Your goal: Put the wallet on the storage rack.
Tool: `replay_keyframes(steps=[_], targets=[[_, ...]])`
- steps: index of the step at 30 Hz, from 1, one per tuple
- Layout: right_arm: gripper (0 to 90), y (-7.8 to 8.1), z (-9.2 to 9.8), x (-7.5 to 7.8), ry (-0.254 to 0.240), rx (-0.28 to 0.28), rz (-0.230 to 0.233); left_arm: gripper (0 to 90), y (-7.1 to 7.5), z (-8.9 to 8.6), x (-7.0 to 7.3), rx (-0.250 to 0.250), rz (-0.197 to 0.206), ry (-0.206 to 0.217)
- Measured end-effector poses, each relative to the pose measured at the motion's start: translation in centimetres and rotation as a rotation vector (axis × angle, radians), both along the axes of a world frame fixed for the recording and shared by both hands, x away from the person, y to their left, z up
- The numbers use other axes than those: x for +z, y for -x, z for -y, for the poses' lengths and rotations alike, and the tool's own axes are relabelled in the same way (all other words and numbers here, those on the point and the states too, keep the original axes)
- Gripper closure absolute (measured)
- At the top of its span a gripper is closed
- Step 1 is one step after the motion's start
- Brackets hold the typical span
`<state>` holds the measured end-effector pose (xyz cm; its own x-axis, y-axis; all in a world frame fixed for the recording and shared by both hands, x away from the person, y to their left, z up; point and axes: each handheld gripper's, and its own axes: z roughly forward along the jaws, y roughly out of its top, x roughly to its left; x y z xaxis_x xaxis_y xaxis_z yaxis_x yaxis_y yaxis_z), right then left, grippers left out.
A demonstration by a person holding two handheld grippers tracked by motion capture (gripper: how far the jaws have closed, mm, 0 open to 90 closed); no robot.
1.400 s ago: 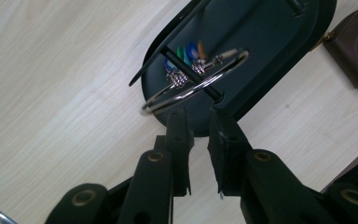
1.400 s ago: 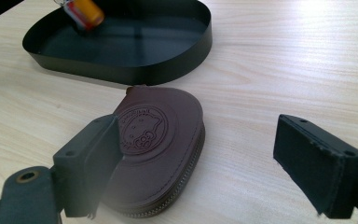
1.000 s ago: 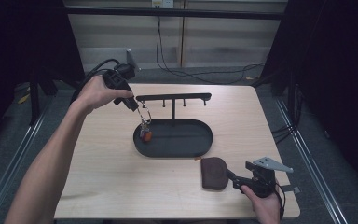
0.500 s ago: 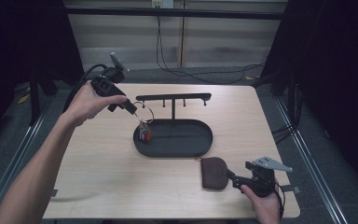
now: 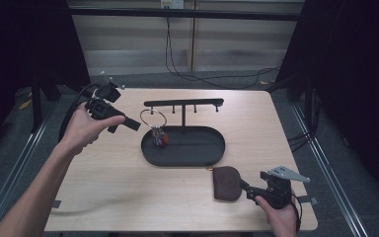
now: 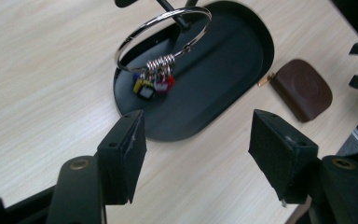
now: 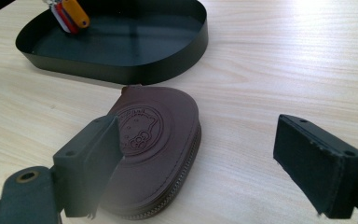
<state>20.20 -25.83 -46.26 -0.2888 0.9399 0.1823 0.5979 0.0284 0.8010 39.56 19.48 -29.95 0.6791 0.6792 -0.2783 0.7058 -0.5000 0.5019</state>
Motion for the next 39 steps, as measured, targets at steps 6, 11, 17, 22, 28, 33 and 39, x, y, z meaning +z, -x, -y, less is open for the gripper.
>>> replay_keyframes(steps=[6,11,17,22,28,33,39], targets=[[15.0,0.0,0.0,0.0,-0.001,-0.003,-0.002,36.8,1.5,-1.7,-1.4,0.027,0.058,0.041],[15.0,0.0,0.1,0.0,-0.002,-0.001,-0.007,37.5,2.7,-2.8,-2.8,0.054,0.059,0.042],[15.0,0.0,0.1,0.0,-0.001,0.0,-0.007,37.4,4.5,-3.6,-4.6,0.075,0.084,0.067],[15.0,0.1,0.1,0.0,0.0,-0.002,-0.006,35.6,6.2,-4.4,-6.1,0.063,0.101,0.077],[15.0,0.0,0.1,0.0,0.0,0.0,-0.008,32.5,7.8,-5.8,-7.6,0.068,0.144,0.081],[15.1,0.0,0.0,-0.1,0.0,0.007,-0.018,31.4,9.1,-6.8,-8.7,0.098,0.173,0.112],[15.1,-0.1,-0.1,-0.2,-0.002,0.009,-0.026,31.4,10.9,-7.4,-10.4,0.101,0.173,0.092]])
